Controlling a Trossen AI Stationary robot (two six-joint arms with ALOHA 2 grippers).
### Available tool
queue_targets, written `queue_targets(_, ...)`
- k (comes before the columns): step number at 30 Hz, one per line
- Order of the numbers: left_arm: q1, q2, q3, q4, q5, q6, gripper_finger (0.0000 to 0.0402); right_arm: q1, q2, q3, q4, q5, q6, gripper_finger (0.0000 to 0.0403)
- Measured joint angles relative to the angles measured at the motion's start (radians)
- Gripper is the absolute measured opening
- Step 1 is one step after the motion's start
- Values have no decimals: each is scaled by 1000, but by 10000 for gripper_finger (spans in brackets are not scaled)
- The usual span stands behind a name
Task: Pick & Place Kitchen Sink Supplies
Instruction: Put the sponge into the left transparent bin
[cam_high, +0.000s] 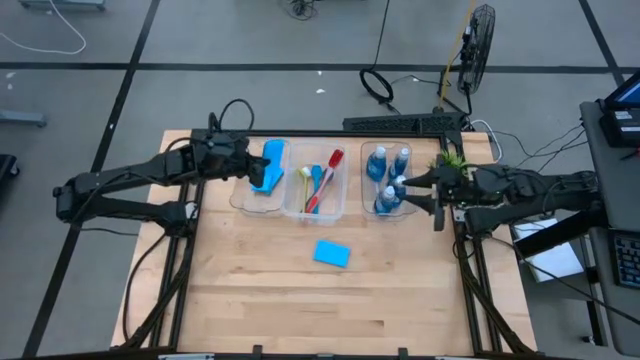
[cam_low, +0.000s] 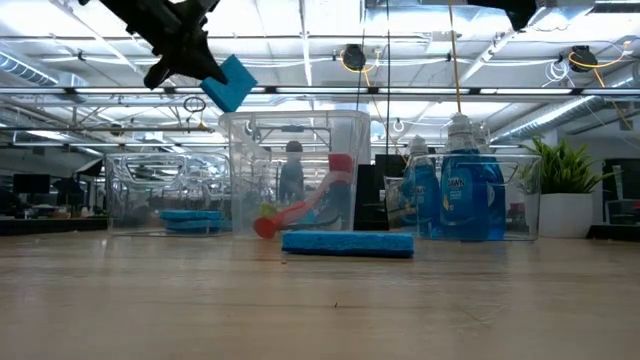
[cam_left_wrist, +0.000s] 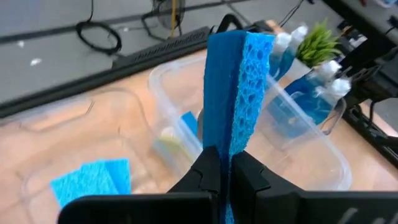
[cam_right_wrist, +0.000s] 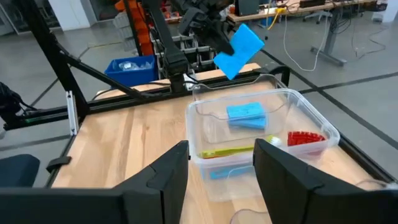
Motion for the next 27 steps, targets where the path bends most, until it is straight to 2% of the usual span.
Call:
queue_targets(8,4,-2,0,-124,0,-123,8,0,-71,0,-35,0,17,171)
queue_targets(14,46,8,0,-289,18,-265,8,0,-94,-12,-31,-1,15,167)
queue_targets(19,115,47,0,-289,95,-267,8,0,-121,-68,-20,-2,25,165)
queue_targets(23,186,118,0,-291,196,-225,8,0,-166,-116,21,-8,38,167)
queue_targets(27,255,192,0,-280,289,-169,8,0,-223,-149,51,-62,55,165)
